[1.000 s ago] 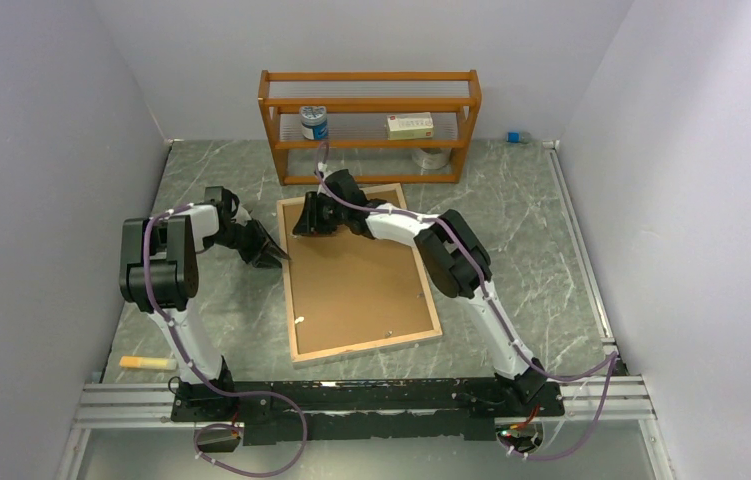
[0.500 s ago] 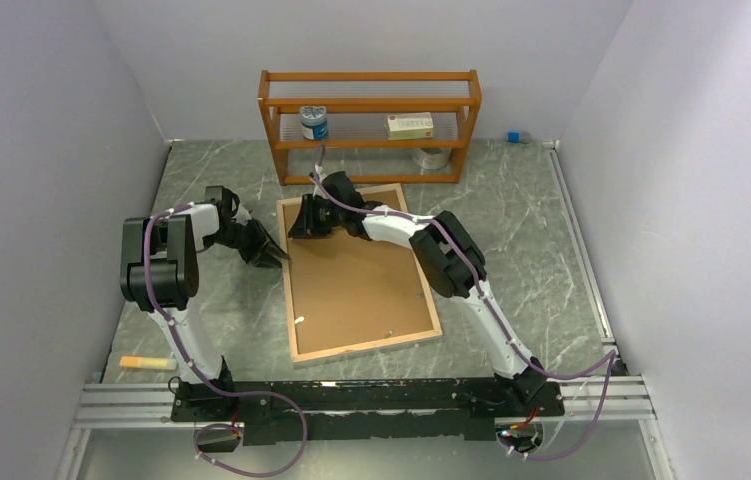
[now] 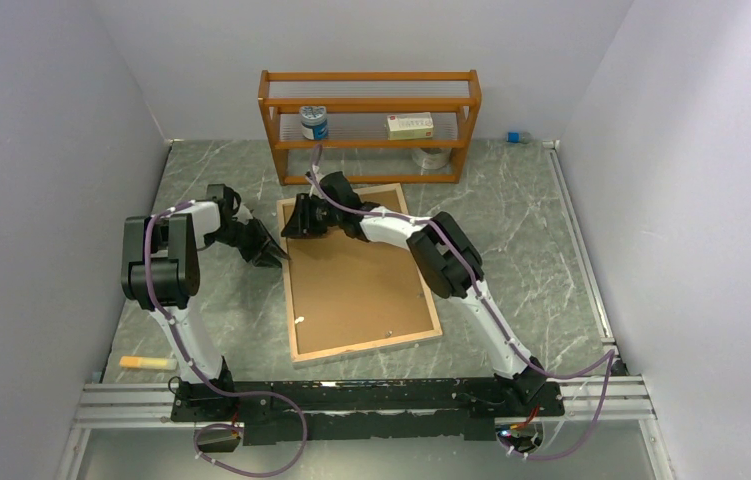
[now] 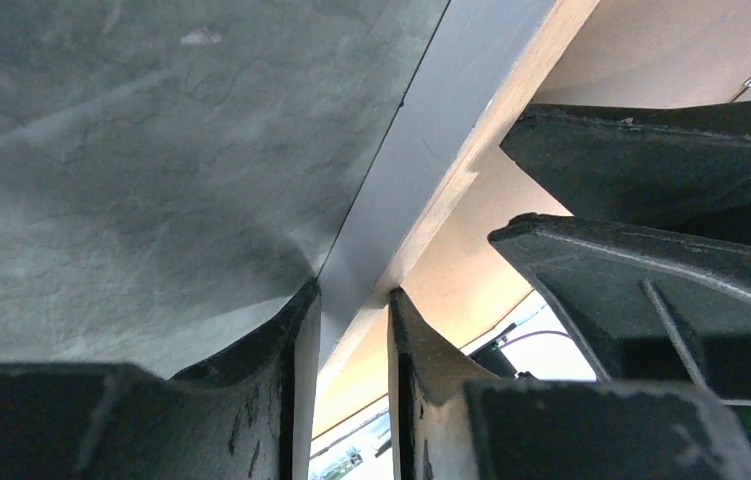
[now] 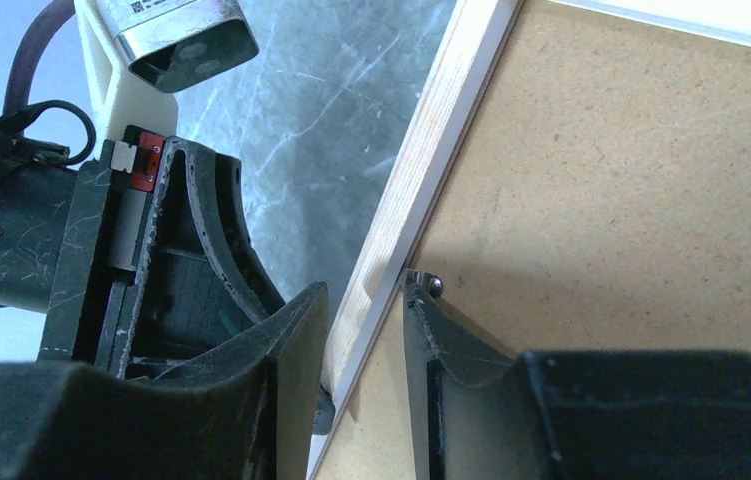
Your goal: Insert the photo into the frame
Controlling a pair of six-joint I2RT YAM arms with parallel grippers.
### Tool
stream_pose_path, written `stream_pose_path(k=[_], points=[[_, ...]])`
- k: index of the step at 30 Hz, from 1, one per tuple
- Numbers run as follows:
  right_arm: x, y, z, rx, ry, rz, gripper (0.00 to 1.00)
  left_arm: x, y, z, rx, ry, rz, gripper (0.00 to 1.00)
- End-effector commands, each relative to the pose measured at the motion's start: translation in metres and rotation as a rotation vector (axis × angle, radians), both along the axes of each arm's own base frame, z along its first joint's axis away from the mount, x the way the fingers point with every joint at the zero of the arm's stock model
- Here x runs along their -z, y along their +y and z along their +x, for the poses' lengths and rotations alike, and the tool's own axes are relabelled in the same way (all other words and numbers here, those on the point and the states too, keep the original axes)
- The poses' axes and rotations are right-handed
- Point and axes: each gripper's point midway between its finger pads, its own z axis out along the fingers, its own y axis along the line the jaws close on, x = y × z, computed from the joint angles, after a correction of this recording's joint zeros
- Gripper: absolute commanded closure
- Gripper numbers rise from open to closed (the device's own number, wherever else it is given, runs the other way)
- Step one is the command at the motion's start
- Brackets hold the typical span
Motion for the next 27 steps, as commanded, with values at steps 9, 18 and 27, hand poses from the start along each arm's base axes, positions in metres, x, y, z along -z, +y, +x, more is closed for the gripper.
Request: stream_pose_path(k=[9,18,27], points=[[0.027,0.000,0.015,0.041,-0.055,-0.070,0.62,0.044,0.010,-0.024,0.047,0.106,0.167,0.97],[-0.022,-0.008,0.002,0.017,-0.132,-0.007,0.60,0.035,0.010,-0.018,0.053,0.081,0.169,0.97],[-0.022,-0.016,0.014,0.069,-0.180,-0.049,0.59,0.032,0.014,-0.016,0.051,0.064,0.195,0.96]])
